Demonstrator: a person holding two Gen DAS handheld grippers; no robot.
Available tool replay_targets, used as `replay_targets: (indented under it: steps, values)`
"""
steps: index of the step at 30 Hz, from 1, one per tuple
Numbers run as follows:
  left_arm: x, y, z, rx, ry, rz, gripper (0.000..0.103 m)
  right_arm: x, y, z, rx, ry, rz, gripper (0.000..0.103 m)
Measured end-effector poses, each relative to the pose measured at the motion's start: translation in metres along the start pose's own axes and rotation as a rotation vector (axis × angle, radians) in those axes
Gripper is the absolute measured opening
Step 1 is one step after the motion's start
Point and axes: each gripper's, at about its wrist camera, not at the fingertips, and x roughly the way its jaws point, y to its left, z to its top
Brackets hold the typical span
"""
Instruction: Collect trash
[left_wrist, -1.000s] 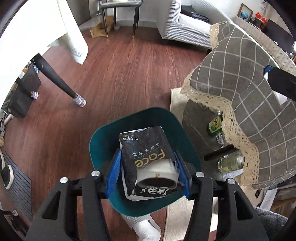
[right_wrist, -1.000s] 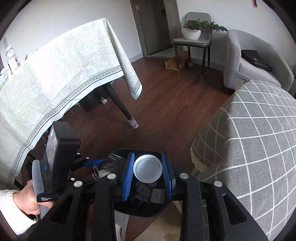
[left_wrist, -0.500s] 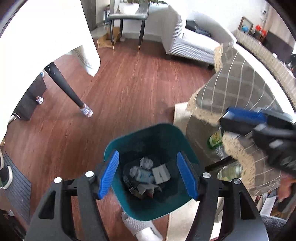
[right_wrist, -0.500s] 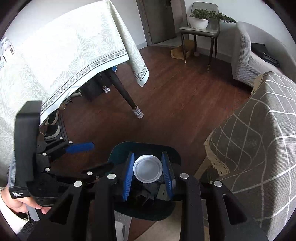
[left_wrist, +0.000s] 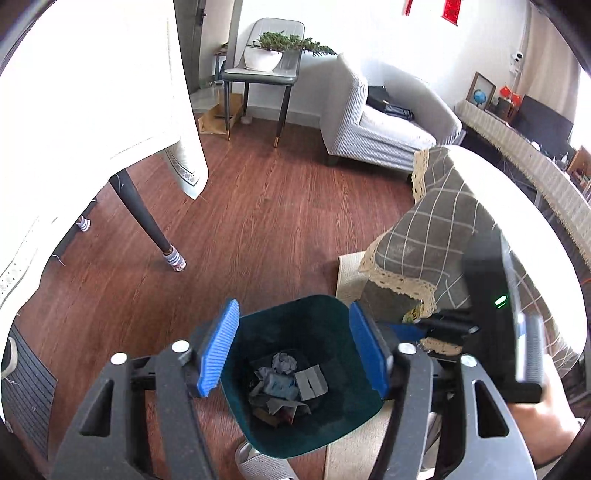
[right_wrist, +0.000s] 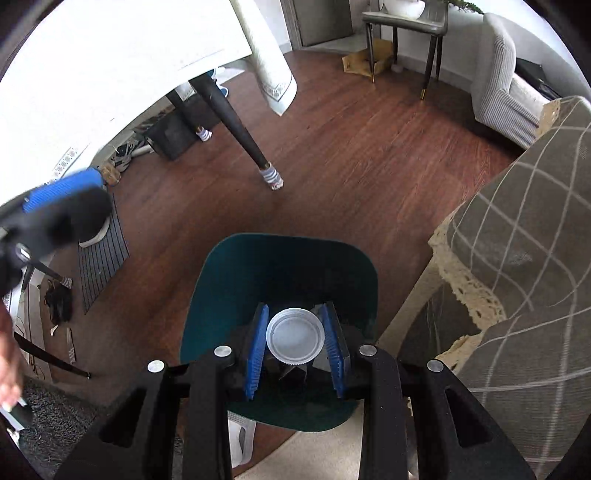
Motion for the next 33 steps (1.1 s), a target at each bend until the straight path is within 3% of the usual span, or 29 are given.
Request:
replay_targets:
  steps: [6,10,21,28,33]
  values:
    - [-0.010,0.004,0.006,-0.016,-0.029,-0.004,0.054,0.015,0.002,-0.002,-0.010,0.021,0.020,0.031]
    - [-0.015,0.005,0.010,-0.024,-0.041,-0.016,0.051,0.020,0.005,-0.003,-0.023,0.051,0.022,0.044]
    - [-0.039,-0.005,0.016,0.021,-0.080,-0.026,0.051,-0.010,0.016,-0.007,-0.062,0.017,0.001,0.044]
    - [-0.066,-0.013,0.013,0.034,-0.117,-0.009,0.064,-0.059,0.019,-0.010,-0.074,-0.075,-0.020,0.044]
    - [-0.090,-0.021,0.007,0.041,-0.148,0.010,0.083,-0.111,0.013,-0.029,-0.051,-0.171,-0.069,0.046]
